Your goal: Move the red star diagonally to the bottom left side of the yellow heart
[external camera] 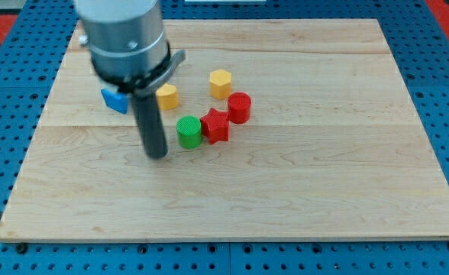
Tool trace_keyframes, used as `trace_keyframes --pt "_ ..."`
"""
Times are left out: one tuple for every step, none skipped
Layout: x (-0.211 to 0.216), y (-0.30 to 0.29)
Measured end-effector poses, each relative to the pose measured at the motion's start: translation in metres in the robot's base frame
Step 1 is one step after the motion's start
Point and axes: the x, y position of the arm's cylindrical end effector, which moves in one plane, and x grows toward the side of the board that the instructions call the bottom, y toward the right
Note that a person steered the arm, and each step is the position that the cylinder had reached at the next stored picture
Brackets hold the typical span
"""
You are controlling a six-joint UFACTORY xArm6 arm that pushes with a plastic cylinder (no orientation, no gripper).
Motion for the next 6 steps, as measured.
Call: trace_keyframes --pt "0.034 0.075" --pt "-0.002 0.161" --pt "-0.034 0.163" --pt "-0.067 0.133" --pt "-0.077 0.108" --pt "-0.052 0.041"
